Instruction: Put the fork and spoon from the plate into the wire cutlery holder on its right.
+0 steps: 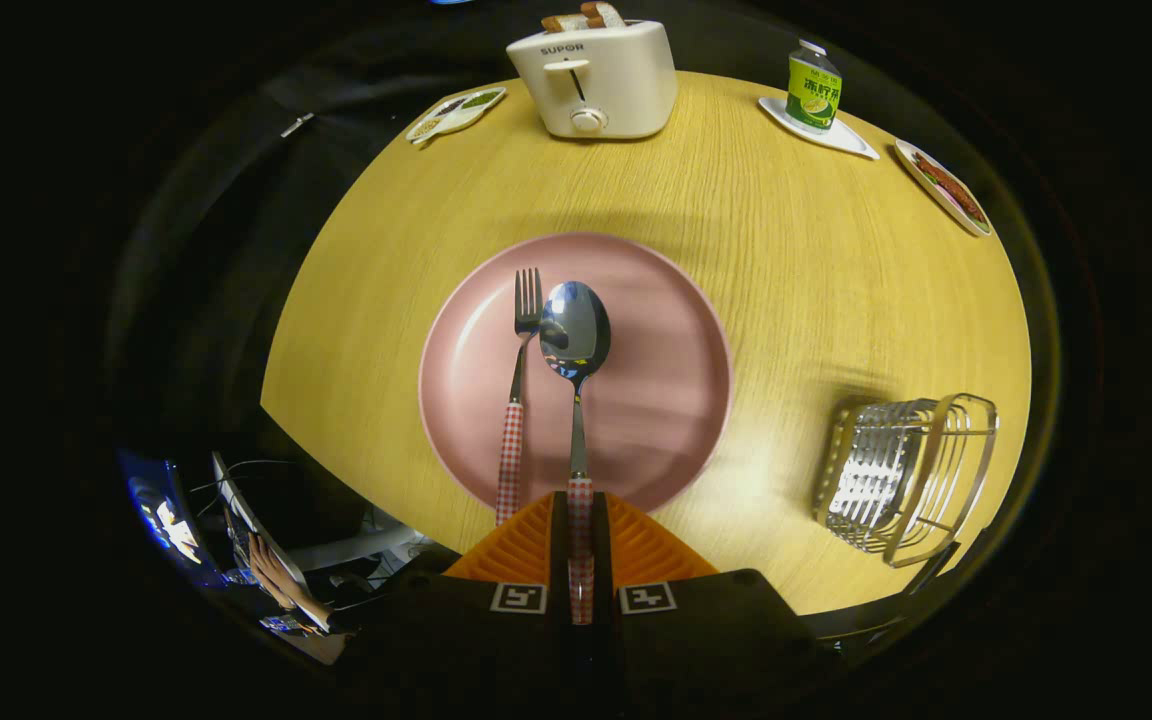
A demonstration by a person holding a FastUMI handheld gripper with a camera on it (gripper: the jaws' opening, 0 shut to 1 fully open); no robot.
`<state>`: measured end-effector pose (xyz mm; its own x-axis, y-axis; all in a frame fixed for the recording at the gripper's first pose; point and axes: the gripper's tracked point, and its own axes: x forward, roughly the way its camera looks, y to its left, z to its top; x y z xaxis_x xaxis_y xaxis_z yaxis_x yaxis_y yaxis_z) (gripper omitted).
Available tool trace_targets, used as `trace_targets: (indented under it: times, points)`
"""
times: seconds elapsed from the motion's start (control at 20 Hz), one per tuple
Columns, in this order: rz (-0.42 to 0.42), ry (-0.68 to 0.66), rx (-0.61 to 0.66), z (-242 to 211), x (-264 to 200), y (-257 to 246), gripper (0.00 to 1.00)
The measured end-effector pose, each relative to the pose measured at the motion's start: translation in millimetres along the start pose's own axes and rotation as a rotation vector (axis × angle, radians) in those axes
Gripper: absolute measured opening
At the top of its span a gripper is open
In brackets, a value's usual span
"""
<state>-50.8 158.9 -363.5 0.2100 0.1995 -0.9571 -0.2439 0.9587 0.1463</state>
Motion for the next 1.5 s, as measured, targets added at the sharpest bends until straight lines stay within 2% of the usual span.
trace_targets:
  times: [0.35, 0.65, 0.85, 1.1, 1.5]
  points:
    - [-0.012, -0.011, -0.032, -4, -87, -61, 0.12]
    - [-0.110, 0.135, -0.139, -35, -139, -147, 0.12]
    - [-0.118, 0.300, -0.191, -56, -141, -177, 0.12]
    - [-0.114, 0.484, -0.276, -62, -126, -189, 0.12]
    - [-0.135, 0.671, -0.268, -48, -97, -203, 0.12]
